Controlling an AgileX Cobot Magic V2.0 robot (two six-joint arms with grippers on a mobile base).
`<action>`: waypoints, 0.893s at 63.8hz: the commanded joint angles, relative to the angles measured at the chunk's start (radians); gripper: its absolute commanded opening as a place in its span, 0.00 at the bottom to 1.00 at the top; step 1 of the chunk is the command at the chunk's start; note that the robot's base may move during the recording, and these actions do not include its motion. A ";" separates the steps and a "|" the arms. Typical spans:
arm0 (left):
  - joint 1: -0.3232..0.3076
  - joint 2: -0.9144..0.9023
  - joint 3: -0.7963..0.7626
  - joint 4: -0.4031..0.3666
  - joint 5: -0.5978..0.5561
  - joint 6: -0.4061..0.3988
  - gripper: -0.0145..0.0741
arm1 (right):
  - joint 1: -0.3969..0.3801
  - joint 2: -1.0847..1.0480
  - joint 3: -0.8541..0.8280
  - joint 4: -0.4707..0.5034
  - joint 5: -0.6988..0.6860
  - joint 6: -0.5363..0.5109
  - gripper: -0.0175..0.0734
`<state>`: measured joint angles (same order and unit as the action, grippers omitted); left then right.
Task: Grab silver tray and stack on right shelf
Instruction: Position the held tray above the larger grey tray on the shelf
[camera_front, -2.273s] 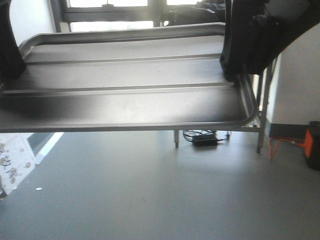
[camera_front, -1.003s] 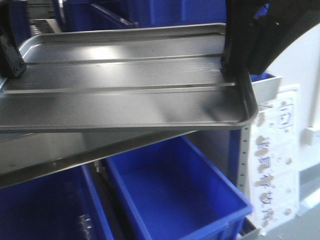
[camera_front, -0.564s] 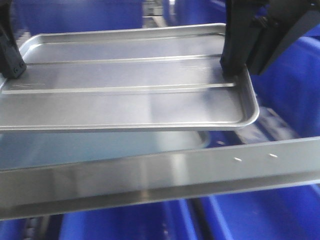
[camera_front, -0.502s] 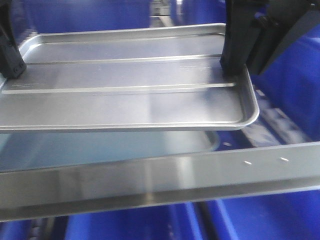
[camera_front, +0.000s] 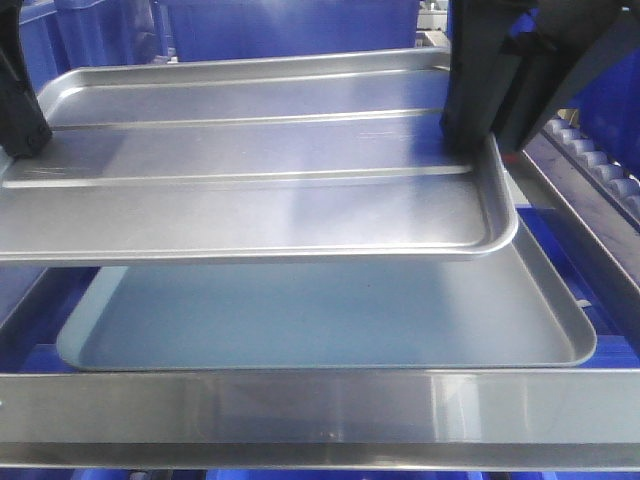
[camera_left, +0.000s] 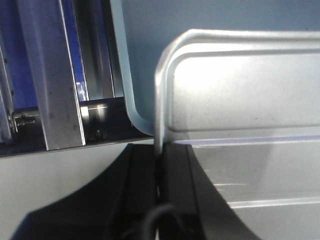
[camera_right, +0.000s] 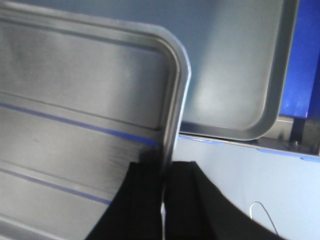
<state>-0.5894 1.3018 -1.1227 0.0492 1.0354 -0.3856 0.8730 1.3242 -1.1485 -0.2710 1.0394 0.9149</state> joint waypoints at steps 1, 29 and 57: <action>-0.007 -0.027 -0.034 0.005 -0.022 0.011 0.06 | 0.005 -0.033 -0.038 -0.041 -0.023 -0.022 0.25; -0.007 -0.027 -0.034 0.005 -0.022 0.011 0.06 | 0.005 -0.033 -0.038 -0.041 -0.023 -0.022 0.25; -0.007 -0.027 -0.034 0.005 -0.022 0.011 0.06 | 0.005 -0.033 -0.038 -0.042 -0.023 -0.022 0.25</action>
<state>-0.5894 1.3018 -1.1227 0.0472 1.0354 -0.3856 0.8730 1.3242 -1.1485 -0.2710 1.0412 0.9149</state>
